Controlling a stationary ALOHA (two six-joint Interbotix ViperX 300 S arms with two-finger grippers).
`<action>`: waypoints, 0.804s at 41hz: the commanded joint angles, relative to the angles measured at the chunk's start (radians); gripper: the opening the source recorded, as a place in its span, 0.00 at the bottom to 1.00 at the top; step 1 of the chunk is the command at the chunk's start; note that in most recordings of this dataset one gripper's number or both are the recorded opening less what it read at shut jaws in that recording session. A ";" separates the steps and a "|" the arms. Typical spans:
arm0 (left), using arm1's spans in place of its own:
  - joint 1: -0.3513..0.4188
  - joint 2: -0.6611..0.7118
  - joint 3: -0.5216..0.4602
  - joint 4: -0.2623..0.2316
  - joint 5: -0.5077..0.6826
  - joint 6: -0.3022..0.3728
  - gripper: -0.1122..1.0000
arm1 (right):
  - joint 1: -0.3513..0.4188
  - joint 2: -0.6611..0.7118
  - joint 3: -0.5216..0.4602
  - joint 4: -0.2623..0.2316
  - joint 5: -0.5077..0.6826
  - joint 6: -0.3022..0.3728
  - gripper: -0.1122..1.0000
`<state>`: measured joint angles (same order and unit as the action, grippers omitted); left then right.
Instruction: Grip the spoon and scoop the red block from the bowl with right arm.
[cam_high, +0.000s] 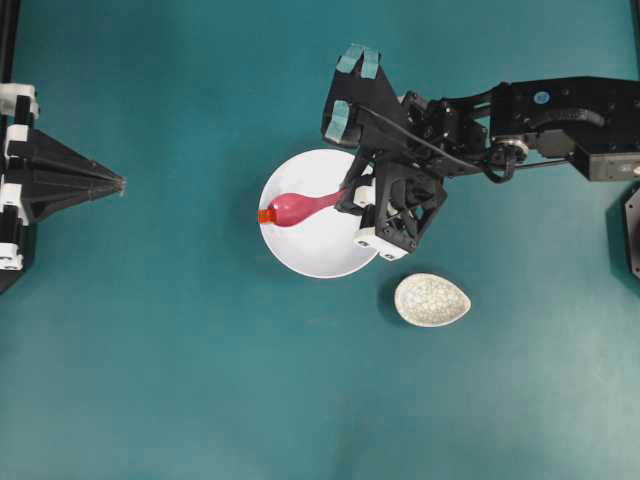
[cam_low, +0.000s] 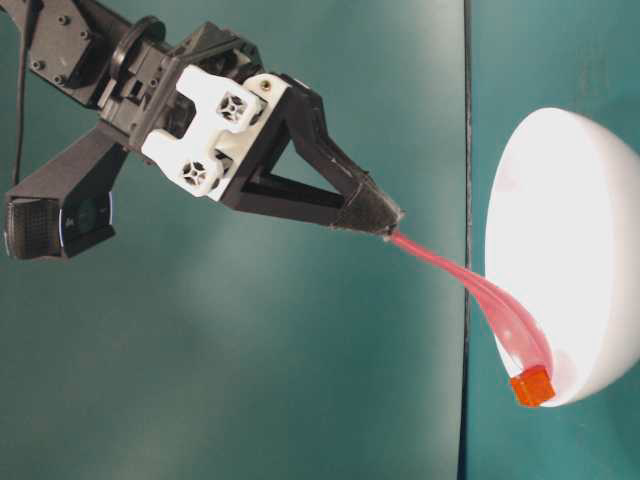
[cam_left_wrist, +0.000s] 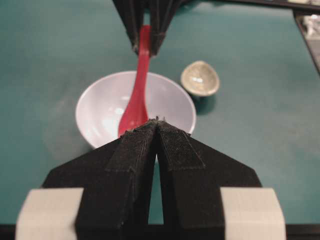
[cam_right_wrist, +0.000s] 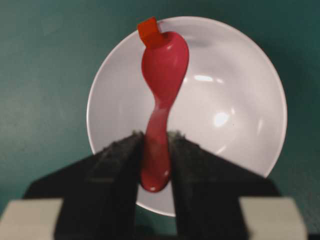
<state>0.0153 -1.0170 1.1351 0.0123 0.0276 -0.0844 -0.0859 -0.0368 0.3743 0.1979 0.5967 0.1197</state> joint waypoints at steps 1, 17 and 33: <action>0.002 0.003 -0.014 0.002 -0.005 0.000 0.11 | 0.005 -0.029 -0.008 0.003 -0.011 0.005 0.32; 0.002 0.005 -0.012 0.002 -0.005 0.000 0.11 | 0.020 -0.028 0.012 0.005 -0.040 0.005 0.32; 0.002 0.008 -0.012 0.002 -0.005 0.000 0.11 | 0.029 -0.028 0.028 0.005 -0.077 0.006 0.32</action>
<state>0.0153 -1.0170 1.1351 0.0123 0.0261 -0.0844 -0.0614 -0.0368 0.4111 0.1994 0.5384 0.1243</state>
